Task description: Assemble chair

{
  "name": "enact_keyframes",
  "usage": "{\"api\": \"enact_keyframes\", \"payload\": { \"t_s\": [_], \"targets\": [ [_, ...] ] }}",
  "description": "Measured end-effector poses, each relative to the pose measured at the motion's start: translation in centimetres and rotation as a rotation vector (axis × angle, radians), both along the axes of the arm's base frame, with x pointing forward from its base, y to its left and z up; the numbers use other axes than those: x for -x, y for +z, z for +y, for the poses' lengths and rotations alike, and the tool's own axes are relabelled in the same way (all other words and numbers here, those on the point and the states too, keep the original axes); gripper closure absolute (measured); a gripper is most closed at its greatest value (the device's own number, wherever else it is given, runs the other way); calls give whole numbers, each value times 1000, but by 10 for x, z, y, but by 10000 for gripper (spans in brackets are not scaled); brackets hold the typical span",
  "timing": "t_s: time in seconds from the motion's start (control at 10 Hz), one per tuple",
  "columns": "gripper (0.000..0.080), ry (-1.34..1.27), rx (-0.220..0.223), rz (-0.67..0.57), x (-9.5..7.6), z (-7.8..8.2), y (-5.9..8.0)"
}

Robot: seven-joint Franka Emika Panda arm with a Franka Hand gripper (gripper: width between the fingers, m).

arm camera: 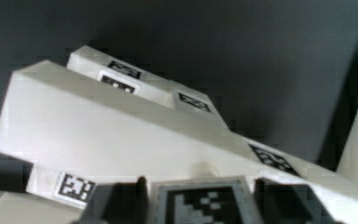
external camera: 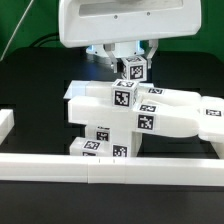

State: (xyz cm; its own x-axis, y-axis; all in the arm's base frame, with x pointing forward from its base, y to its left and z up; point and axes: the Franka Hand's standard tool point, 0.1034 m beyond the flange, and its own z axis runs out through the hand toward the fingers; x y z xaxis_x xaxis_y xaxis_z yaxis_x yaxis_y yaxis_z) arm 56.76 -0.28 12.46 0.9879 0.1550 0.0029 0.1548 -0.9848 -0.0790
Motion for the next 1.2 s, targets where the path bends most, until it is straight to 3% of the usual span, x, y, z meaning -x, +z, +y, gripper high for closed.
{"api": "enact_keyframes", "payload": {
  "t_s": [1.2],
  "targets": [
    [518,-7,6,-9,-3,-4,-2]
  ]
}}
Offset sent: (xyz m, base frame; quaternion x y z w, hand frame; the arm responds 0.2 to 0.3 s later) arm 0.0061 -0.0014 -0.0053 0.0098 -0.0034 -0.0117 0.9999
